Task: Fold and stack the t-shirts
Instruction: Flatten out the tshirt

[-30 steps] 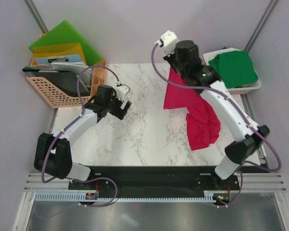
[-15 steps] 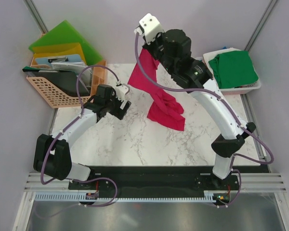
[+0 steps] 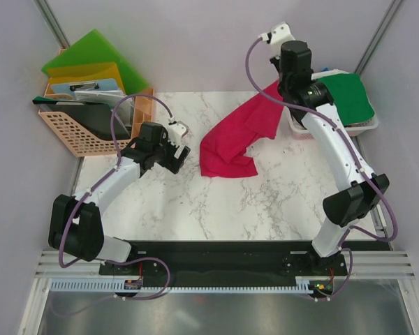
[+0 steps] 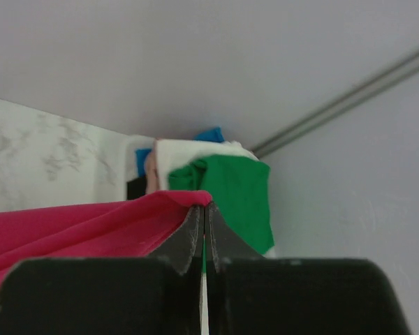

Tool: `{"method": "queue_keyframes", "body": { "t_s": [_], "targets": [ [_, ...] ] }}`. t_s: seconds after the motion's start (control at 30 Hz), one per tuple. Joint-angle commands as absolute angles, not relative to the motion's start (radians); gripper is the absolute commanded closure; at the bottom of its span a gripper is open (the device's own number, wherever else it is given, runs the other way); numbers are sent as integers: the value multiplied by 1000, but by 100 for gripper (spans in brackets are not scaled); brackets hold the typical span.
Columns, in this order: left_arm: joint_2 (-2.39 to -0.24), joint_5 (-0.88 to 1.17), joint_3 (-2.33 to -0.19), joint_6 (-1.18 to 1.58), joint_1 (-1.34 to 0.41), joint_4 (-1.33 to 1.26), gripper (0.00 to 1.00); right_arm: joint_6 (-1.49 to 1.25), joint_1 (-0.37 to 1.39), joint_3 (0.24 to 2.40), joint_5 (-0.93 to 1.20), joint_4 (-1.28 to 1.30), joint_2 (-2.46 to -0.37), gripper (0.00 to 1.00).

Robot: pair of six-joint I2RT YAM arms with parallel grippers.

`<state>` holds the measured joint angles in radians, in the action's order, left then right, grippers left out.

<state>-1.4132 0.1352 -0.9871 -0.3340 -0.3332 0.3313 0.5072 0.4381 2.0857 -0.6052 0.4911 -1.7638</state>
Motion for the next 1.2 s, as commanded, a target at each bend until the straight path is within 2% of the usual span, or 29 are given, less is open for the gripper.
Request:
{"method": "queue_keyframes", "body": {
  "t_s": [0.0, 0.03, 0.07, 0.13, 0.17, 0.27, 0.33, 0.47, 0.6, 0.7, 0.73, 0.8, 0.97, 1.17],
  "targets": [
    [-1414, 163, -1020, -357, -336, 331, 0, 500, 376, 1937, -724, 364, -1640, 100],
    [-1420, 169, -1023, -354, -336, 333, 0, 555, 374, 1892, -757, 286, -1612, 98],
    [-1427, 172, -1025, -353, -337, 333, 0, 577, 376, 1829, -793, 255, -1605, 81],
    [-1433, 178, -1029, -351, -337, 334, 0, 598, 374, 1804, -882, 223, -1606, 56],
    [-1437, 178, -1029, -353, -339, 336, 0, 616, 374, 1775, -912, 206, -1606, 39],
    [-1437, 176, -1031, -351, -342, 337, 0, 573, 383, 1753, -911, 250, -1580, 28],
    [-1428, 172, -1028, -354, -342, 337, 0, 481, 393, 1762, -719, 443, -1533, 27],
    [-1420, 210, -1020, -334, -341, 337, 0, 344, 402, 1651, -349, 635, -1434, 26],
    [-1491, 374, -1061, -285, -348, 403, 0, 324, 407, 1426, -371, 576, -1356, 26],
    [-1586, 518, -1117, -238, -362, 426, 5, 319, 406, 1321, -403, 531, -1325, 26],
    [-1632, 553, -1130, -223, -379, 428, 11, 302, 405, 1304, -397, 525, -1316, 26],
    [-1682, 568, -1182, -212, -397, 437, 18, 284, 407, 1279, -370, 523, -1307, 26],
    [-1831, 569, -1281, -180, -423, 454, 15, 265, 407, 1270, -353, 525, -1292, 26],
    [-1927, 574, -1357, -155, -434, 459, 26, 284, 405, 1233, -365, 515, -1282, 26]
  ]
}}
